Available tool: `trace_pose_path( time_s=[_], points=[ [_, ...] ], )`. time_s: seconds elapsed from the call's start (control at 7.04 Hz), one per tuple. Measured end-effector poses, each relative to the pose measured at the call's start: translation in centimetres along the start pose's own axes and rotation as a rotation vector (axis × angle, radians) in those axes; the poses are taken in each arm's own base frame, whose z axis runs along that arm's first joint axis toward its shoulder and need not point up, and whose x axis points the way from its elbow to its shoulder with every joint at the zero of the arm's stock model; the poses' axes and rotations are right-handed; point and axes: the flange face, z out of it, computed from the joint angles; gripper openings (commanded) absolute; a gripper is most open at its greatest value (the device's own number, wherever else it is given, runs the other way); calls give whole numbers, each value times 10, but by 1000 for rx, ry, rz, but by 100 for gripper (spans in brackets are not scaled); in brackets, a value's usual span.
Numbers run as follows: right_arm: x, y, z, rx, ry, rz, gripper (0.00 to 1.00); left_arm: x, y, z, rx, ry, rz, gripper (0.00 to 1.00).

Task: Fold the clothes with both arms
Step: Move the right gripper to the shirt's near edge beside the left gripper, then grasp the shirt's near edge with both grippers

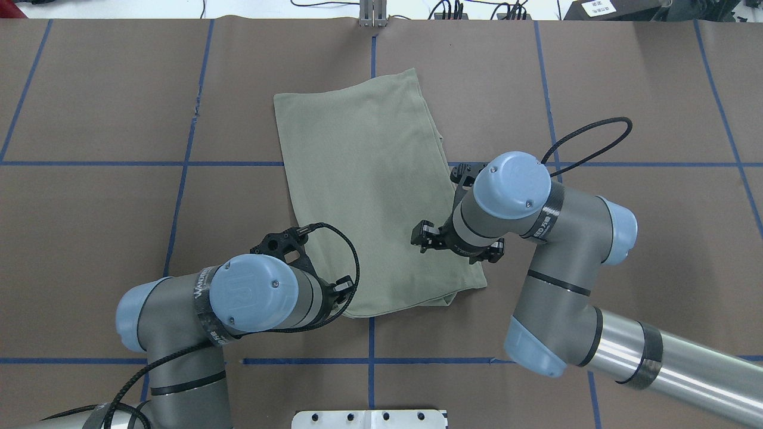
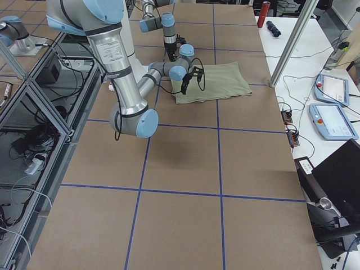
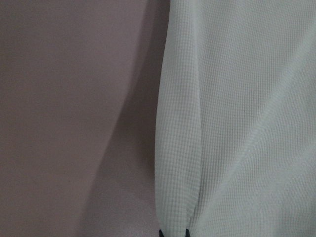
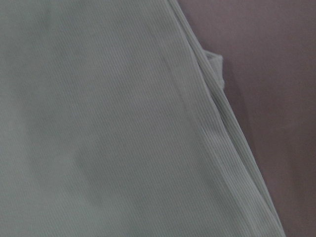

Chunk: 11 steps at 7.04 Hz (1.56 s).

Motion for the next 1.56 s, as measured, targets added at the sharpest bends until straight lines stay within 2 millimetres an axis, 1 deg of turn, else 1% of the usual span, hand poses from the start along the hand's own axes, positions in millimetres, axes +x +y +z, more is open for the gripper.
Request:
trace_pose_path(
  time_s=[0.14,0.28,0.43,0.71,0.99,1.14,1.28,1.42,1.56],
  points=[
    [0,19,6,-12,52,37,100,1,0,0,-1,2,0,0],
    [-1,34,13,-13,81,60,100,1,1,-1,-1,3,1,0],
    [0,43,20,-11,98,67,100,2,1,-1,-2,4,1,0],
    [3,48,30,-10,116,67,100,2,2,-1,-3,4,2,0],
    [15,46,36,-10,121,67,100,1,4,-1,-6,3,4,0],
    [22,46,40,-10,110,66,96,1,5,0,-7,3,5,0],
    [26,47,41,-10,102,65,51,2,5,0,-8,3,5,0],
    [26,47,42,-10,97,65,17,1,6,0,-8,3,5,0],
    [26,47,42,-10,95,64,0,1,6,0,-8,3,5,0]
  ],
)
